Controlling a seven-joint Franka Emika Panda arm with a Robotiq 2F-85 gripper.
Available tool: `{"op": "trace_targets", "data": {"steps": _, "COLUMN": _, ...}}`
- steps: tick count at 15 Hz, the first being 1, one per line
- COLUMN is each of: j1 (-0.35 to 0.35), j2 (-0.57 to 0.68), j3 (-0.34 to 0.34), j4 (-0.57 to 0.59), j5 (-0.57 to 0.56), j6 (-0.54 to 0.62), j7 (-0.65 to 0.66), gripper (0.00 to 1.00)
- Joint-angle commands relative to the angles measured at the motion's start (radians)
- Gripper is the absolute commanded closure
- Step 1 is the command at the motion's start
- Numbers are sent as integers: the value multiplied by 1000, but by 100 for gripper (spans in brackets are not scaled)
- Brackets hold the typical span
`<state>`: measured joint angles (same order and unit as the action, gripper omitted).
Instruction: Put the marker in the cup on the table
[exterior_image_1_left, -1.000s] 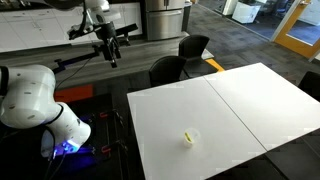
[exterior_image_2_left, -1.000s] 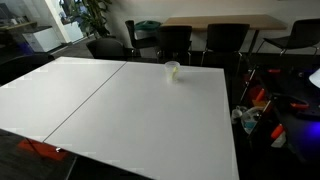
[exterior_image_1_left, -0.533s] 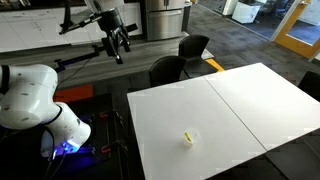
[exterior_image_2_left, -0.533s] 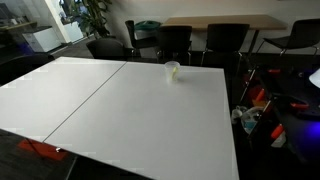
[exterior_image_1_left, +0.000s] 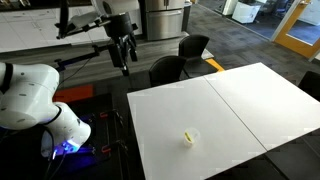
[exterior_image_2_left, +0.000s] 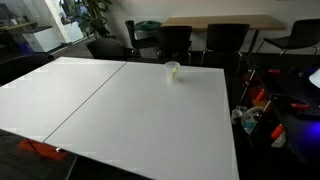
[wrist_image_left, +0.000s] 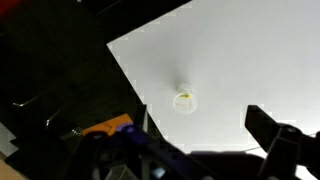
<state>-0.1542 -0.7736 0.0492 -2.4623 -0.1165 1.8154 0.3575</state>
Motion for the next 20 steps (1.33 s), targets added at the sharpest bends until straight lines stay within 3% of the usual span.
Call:
{"op": "trace_targets", "data": {"steps": 1, "j1": -9, "j2": 91, "j3": -39, "j4": 17, "j5": -42, "j6": 68, "j7": -73, "gripper": 0}}
{"op": "trace_targets", "data": {"steps": 11, "j1": -58, "j2": 249, "j3": -85, "j4": -122, "j5": -44, "j6": 494, "j7": -46, "gripper": 0}}
{"op": "trace_targets", "data": {"steps": 17, "j1": -105, "j2": 358, "j3": -163, "j4": -112, "j5": -49, "j6": 538, "j7": -100, "gripper": 0}}
{"op": "trace_targets", "data": {"steps": 20, "j1": -103, "j2": 342, "j3": -159, "j4": -125, "j5": -38, "j6": 521, "j7": -88, "gripper": 0}}
